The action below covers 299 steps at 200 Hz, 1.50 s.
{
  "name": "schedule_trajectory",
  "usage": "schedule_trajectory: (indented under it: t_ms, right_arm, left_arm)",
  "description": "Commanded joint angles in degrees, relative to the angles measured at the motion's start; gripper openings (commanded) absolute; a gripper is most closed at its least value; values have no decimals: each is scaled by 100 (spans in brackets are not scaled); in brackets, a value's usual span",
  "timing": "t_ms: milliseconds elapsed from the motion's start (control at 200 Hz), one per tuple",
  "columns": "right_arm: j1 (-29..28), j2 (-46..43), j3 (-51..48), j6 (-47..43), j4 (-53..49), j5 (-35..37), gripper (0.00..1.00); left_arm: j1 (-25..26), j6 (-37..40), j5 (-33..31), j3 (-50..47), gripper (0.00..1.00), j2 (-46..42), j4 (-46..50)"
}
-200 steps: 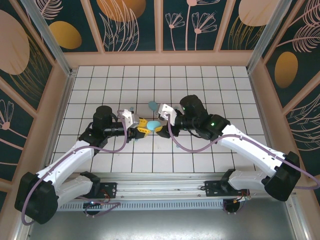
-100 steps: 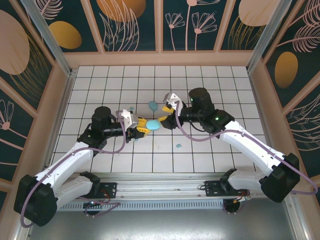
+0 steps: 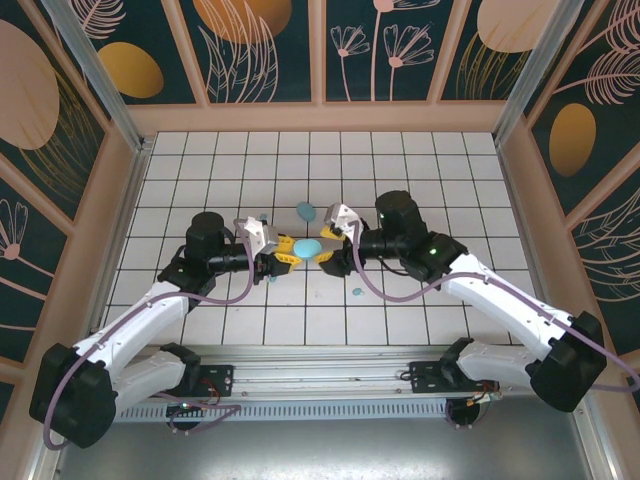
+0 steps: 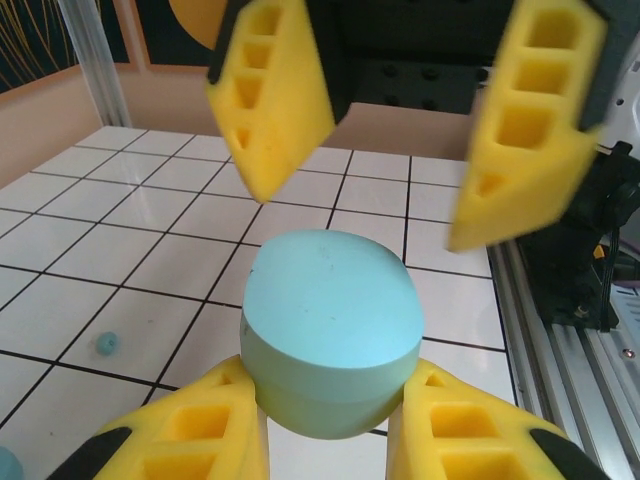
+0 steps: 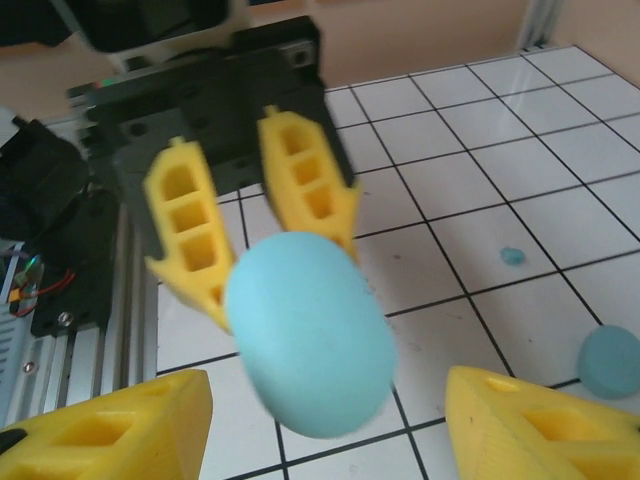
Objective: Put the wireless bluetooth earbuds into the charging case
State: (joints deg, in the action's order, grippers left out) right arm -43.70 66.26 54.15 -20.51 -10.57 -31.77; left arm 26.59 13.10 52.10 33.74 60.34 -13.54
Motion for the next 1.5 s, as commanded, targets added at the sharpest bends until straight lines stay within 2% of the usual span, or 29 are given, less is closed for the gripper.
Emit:
schedule_trajectory:
  t_ms: [0, 460, 515, 686, 741, 831, 986, 1151, 1356, 1491]
  right_arm:
    - [-93, -16, -5, -353, 8, 118, 63]
    - [-50, 541, 424, -510, -12, 76, 61]
    - [60, 561, 497, -390, 1, -74, 58]
    - [606, 725, 689, 140, 114, -1079, 39]
    - [692, 755, 733, 216, 116, -1240, 36]
    - [747, 782, 772, 303, 131, -1444, 36]
    - [782, 840, 832, 427, 88, -1634, 43]
    - [784, 896, 865, 467, 51, -1795, 42]
    - [784, 905, 969, 716, 202, -1628, 52]
    - [784, 916, 1079, 852, 282, -1476, 55]
  left_arm:
    - [14, -132, 208, 132, 15, 39, -275]
    - [12, -73, 284, 231, 15, 74, -106]
    - [13, -40, 284, 244, 15, 78, -70]
    - [20, -36, 312, 199, 15, 66, -97]
    - [14, -40, 327, 207, 15, 58, -100]
    - [18, -36, 328, 199, 15, 40, -102]
    - [10, -17, 334, 194, 15, 44, -92]
    - [16, -18, 355, 194, 15, 46, -94]
    - [13, -1, 353, 195, 15, 48, -79]
    - [14, -3, 346, 175, 15, 31, -80]
